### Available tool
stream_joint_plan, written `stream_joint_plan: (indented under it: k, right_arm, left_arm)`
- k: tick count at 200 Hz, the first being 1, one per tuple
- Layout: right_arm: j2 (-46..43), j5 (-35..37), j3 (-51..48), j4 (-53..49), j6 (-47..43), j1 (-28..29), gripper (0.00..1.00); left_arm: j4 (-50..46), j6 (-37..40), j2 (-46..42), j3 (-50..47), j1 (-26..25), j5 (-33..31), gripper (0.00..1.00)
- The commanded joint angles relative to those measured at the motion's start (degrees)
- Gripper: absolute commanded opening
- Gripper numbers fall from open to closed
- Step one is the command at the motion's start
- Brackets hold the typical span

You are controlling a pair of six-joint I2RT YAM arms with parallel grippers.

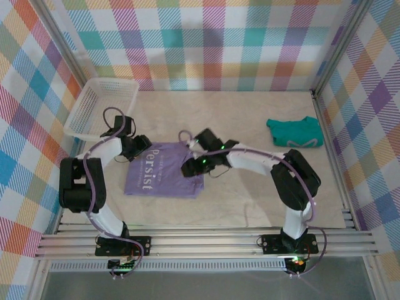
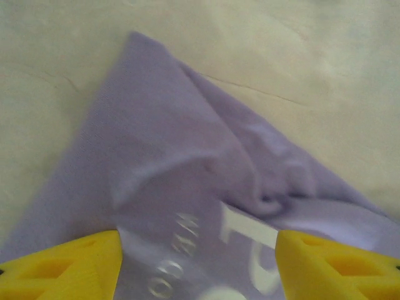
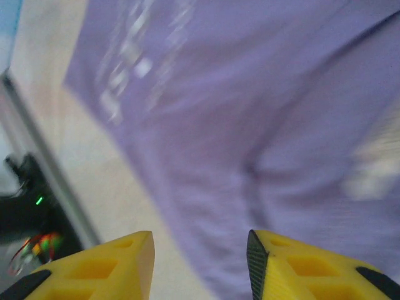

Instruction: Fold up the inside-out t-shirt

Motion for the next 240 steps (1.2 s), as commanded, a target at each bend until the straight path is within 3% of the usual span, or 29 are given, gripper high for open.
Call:
stream_joint_plan:
  k: [1, 38, 70, 86, 112, 128, 149, 174, 195, 216, 240]
  right_arm:
    - [3.2, -3.3, -2.8, 4.9, 6.5, -0.3, 0.42]
    - [7.6, 3.2, 0.6, -3.0, 2.4, -4.6, 0.38]
    - [8.2, 8.1, 3.0, -7.7, -1.3, -11.5, 0.38]
    - [10.4, 10.6, 7.3, -9.8, -3.9, -13.9, 0.39]
    - [13.5, 14.6, 17.1, -12.9, -7.2, -17.5, 0.40]
    - [11.6, 14.5, 19.4, -12.7, -8.9, -19.2, 0.42]
    - [6.3, 17.3, 16.5, -12.6, -11.8, -20.5, 0.47]
    - [-0.1, 16.7, 8.0, -11.9, -10.4, -25.0, 0.57]
    - [-1.9, 13.5, 3.5, -11.2, -7.3, -27.7, 0.66]
    - [-0.1, 10.3, 2.8, -10.8, -4.6, -27.6, 0.75]
    - [2.0, 11.0, 2.9, -10.7, -3.7, -27.2, 0.79]
  left_arm:
    - [-0.9, 2.2, 0.8, 0.2, 0.5, 0.3, 0.66]
    - [0.2, 2.0, -2.7, -8.7, -0.9, 3.8, 0.64]
    - [2.3, -1.7, -11.3, -20.2, -7.3, 6.4, 0.64]
    - [2.7, -5.6, -16.1, -24.3, -14.5, 6.6, 0.65]
    - [5.8, -12.1, -22.1, -26.1, -30.8, 6.3, 0.68]
    - [9.0, -12.8, -23.1, -23.3, -34.8, 9.7, 0.69]
    - [8.0, -7.8, -25.7, -18.1, -33.7, 8.7, 0.71]
    - [8.9, -1.8, -23.1, -11.9, -24.3, 8.6, 0.75]
    - [8.9, 4.3, -13.7, -4.6, -17.8, 7.8, 0.79]
    - [7.1, 12.0, -2.8, 4.8, -15.3, 6.6, 0.85]
    - [-0.1, 17.5, 10.0, 16.5, -13.7, 8.0, 0.90]
